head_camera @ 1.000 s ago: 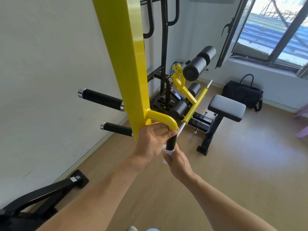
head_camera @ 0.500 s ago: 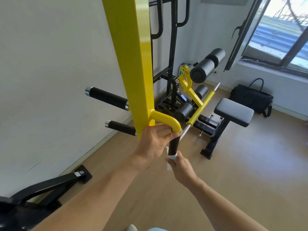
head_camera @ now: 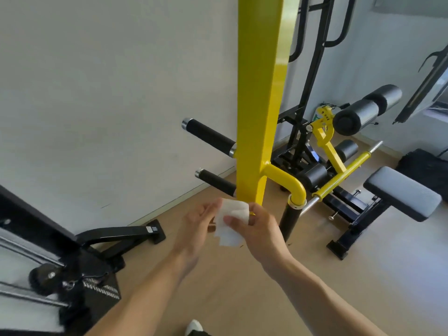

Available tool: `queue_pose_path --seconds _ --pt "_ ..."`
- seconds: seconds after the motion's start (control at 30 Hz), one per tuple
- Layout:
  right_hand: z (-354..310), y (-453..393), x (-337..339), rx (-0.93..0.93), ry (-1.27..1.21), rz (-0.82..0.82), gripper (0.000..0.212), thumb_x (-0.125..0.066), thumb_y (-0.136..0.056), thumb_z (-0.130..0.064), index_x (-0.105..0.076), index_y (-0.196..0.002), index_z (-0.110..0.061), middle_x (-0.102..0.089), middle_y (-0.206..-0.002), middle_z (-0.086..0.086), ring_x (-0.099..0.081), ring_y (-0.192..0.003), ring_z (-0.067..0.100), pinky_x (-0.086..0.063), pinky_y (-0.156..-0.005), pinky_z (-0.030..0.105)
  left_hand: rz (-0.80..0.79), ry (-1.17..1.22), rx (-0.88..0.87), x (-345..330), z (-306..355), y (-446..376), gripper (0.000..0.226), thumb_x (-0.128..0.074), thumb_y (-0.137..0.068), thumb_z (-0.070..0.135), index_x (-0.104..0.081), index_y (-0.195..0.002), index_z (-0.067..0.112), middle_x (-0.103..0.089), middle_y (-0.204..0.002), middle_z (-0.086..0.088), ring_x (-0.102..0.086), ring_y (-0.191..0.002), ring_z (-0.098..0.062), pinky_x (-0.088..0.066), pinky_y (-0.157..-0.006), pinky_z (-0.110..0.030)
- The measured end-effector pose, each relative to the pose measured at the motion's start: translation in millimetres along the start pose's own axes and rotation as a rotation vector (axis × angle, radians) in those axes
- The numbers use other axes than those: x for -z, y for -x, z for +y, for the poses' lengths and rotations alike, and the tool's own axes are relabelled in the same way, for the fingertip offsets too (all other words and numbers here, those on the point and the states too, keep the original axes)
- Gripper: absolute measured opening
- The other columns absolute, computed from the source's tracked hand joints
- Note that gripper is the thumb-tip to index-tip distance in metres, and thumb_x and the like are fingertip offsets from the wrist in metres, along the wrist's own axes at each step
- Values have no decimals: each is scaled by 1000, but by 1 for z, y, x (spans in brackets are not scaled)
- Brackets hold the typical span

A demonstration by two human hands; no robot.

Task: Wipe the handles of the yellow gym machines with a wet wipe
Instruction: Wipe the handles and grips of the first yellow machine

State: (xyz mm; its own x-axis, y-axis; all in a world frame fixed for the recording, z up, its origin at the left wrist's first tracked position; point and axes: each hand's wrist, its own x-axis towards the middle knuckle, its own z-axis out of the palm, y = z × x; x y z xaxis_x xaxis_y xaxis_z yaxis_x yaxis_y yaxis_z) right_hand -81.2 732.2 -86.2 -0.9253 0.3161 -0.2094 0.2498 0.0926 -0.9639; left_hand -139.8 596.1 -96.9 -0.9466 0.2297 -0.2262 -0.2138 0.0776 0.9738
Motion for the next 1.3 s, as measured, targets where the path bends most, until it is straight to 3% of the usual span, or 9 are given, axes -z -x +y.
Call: queue_pose_path --seconds 0.17,0.3,0.47,0.57,0.73,0.87,1.03,1.17,1.3 --pt "-8 -2 -19 -46 -129 25 18 -62 -96 -37 -72 -84 -27 -76 -88 2 -70 -86 25 -60 -76 42 1 119 22 12 9 -6 35 -62 -96 35 -72 -64 24 -70 -72 2 -62 -79 -22 -47 -72 -35" --pt "-15 -13 -30 -184 -440 37 24 -48 -104 -30 -68 -101 -17 -76 -98 5 -74 -89 22 -62 -76 34 -47 63 -16 25 15 -28 30 -60 -97 40 -76 -78 23 -72 -78 2 -66 -83 -22 -52 -75 -38" --pt "-14 -34 -51 -384 -749 101 15 -61 -96 -20 -67 -105 -11 -74 -110 18 -72 -102 35 -59 -87 47 -65 -238 -209 42 28 -70 14 -72 -90 37 -76 -80 29 -73 -73 14 -66 -69 3 -51 -57 -15" --pt "-10 -42 -68 -329 -733 196 19 -69 -93 -18 -66 -110 -12 -74 -111 14 -73 -101 29 -59 -87 43 -220 -432 -369 51 42 -102 9 -73 -88 40 -73 -88 31 -71 -81 16 -67 -75 0 -53 -58 -11" --pt "-10 -44 -97 108 85 601 29 -67 -92 -11 -54 -112 -28 -65 -108 -12 -66 -91 10 -60 -72 36 -342 -520 -523 41 59 -153 20 -77 -85 38 -80 -90 19 -71 -71 4 -60 -62 -11 -50 -57 -21" --pt "-7 -49 -109 554 838 729 30 -70 -82 -2 -66 -109 -15 -63 -112 3 -58 -101 20 -49 -81 29 -526 -587 -521 19 64 -182 20 -81 -83 29 -81 -91 10 -70 -71 6 -60 -59 4 -45 -59 -9" --pt "-2 -93 -105 275 1232 545 50 -79 -80 -9 -61 -125 -10 -66 -122 10 -65 -107 29 -54 -88 41 -579 -574 -347 11 57 -205 32 -70 -91 41 -76 -108 15 -76 -100 3 -70 -95 -10 -56 -85 -23" --pt "-14 -108 -97 231 1335 444 55 -60 -98 -16 -39 -148 -6 -57 -130 12 -57 -113 29 -48 -87 35 -212 -399 -226 40 33 -205 33 -55 -100 45 -73 -107 18 -74 -99 4 -67 -92 -12 -52 -72 -22" --pt "-27 -115 -91 203 1491 334 36 -60 -96 -19 -54 -129 -6 -56 -121 12 -57 -107 25 -46 -86 34 -185 -235 -76 65 -2 -175 27 -60 -98 43 -75 -109 23 -71 -91 11 -64 -86 -5 -49 -73 -20"
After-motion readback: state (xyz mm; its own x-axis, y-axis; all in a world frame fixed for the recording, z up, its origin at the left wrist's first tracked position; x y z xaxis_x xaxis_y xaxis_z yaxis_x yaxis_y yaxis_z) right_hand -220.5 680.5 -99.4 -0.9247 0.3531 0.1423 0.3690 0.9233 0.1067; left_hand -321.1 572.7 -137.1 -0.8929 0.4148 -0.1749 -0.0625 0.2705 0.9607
